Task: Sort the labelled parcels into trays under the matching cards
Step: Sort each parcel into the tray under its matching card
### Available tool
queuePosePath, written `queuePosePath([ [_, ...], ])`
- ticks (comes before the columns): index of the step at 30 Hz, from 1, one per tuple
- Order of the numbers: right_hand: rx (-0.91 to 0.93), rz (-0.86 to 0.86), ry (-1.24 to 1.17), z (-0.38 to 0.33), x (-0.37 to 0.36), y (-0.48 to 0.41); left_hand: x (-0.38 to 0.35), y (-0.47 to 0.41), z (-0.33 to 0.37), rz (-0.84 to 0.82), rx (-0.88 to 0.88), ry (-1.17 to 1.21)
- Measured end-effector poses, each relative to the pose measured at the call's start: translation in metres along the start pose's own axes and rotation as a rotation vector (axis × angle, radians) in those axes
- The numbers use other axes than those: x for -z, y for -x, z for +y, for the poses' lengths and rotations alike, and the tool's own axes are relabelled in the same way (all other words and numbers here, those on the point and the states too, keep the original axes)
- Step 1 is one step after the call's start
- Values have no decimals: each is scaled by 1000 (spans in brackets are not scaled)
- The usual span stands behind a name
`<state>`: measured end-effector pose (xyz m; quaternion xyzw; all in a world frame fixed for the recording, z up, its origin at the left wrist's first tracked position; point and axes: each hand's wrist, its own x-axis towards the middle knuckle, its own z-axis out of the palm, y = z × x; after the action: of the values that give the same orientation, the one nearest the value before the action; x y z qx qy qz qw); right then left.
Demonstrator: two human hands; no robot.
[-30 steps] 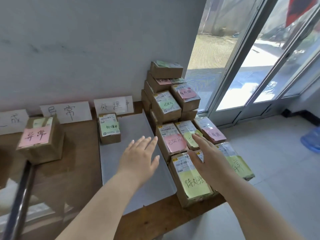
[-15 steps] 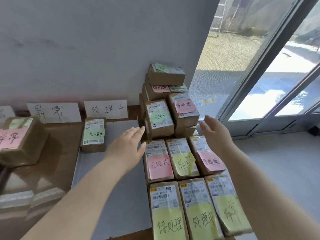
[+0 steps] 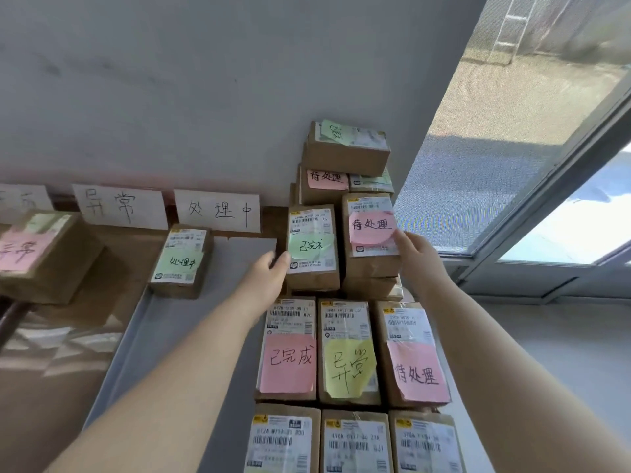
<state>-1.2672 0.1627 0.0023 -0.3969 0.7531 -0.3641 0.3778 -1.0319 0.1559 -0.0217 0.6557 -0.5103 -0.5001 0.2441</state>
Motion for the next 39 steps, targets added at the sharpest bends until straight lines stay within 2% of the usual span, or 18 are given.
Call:
queuePosePath([
  [4,0,-29,-108,-1,-5,2,-7,-6,0,-21,13,107],
  [20,20,32,-162,-4,-17,17,-7,-4,-7,-58,-19,257],
  [30,90,-35,-268,-15,-10,62,20,50,4,-13,-179,327],
  [39,192,-137,-342,-8,2,117,32,107,-13,44,-249,259],
])
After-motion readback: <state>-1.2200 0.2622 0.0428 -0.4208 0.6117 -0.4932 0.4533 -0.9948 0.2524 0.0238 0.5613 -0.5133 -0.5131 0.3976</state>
